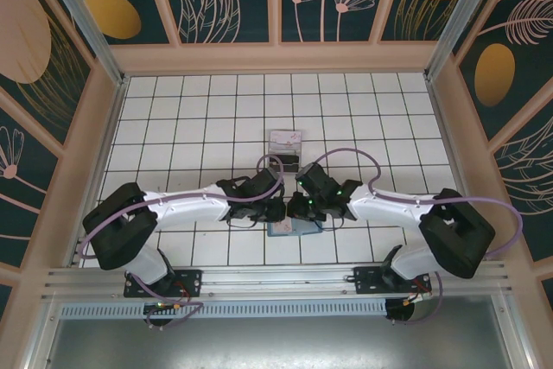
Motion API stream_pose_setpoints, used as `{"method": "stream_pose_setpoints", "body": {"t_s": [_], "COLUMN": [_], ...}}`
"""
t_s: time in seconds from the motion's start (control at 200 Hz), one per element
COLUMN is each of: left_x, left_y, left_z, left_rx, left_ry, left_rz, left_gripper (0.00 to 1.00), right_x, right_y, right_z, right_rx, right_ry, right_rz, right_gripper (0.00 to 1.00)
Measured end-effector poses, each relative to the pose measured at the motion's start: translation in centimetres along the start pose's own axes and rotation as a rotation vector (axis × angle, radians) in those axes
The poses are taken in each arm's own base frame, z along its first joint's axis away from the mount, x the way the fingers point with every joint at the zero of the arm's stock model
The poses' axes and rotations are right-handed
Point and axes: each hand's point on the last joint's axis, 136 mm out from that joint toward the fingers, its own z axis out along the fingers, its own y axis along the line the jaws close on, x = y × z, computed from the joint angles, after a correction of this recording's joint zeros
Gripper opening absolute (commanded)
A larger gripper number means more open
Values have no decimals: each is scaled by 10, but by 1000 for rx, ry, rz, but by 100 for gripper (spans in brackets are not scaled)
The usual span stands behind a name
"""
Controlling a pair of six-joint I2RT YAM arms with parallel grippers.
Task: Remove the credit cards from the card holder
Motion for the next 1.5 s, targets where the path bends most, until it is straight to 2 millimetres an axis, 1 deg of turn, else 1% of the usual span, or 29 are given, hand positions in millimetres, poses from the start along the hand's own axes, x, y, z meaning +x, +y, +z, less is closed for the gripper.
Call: {"method": "stream_pose_setpoints", "body": {"t_s": [0.205, 0.31, 0.515, 0.656, 0.806, 1.211, 1.501], "left_x": [4, 5, 4, 5, 9, 8, 7], "left_y": [10, 15, 26, 31, 37, 36, 35], "left_z": [-1, -1, 1, 5, 12, 14, 15], "left_rx": [-27, -34, -55, -71, -92, -91, -88], "left_ry": [-3, -4, -3, 7, 28, 37, 37], "left_rz": [-9, -15, -35, -42, -34, -24, -16], "left_gripper": [16, 16, 16, 16, 16, 16, 16], "right_x": [5, 7, 11, 11, 12, 13, 19], "right_y": [0, -2, -11, -13, -9, -7, -4], "right_z": [10, 12, 16, 18, 18, 16, 11], "right_rx": [-29, -36, -46, -65, -107, -172, -241], "right_ry": [27, 29, 31, 23, 19, 1, 5], "right_rz": [-2, -3, 6, 8, 4, 16, 37], "right_gripper": [21, 25, 27, 27, 27, 26, 26]}}
